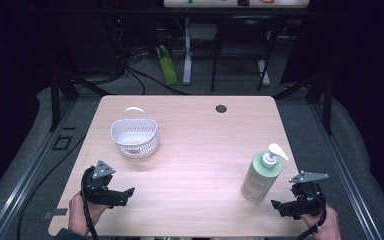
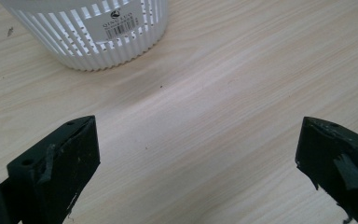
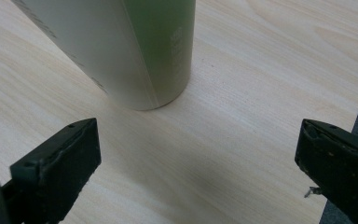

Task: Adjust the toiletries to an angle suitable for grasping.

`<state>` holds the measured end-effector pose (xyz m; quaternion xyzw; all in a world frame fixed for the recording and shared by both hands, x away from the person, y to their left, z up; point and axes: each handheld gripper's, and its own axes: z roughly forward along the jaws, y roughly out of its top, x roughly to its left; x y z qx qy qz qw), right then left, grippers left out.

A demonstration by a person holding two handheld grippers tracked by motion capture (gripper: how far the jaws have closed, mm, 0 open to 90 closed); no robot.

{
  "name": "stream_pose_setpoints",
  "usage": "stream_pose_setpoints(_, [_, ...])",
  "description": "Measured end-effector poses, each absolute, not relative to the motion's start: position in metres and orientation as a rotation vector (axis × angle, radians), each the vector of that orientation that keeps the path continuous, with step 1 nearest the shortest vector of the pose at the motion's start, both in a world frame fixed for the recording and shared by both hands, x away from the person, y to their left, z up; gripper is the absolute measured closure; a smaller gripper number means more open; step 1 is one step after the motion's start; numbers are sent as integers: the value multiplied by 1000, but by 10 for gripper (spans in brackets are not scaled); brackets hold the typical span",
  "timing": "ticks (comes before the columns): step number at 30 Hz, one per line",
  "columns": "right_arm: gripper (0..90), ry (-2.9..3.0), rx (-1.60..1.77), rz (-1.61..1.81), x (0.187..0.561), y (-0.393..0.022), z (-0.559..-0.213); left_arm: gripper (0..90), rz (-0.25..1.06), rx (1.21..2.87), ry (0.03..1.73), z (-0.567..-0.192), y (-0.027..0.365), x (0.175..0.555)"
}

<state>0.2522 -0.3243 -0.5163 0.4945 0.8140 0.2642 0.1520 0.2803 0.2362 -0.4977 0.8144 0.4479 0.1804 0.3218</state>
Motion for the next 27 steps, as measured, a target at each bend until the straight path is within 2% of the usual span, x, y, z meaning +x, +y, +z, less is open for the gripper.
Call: stream_pose_setpoints(27, [7,2284,1282,989,254,-292,-501,0,488,2121,1179,-497,236,282])
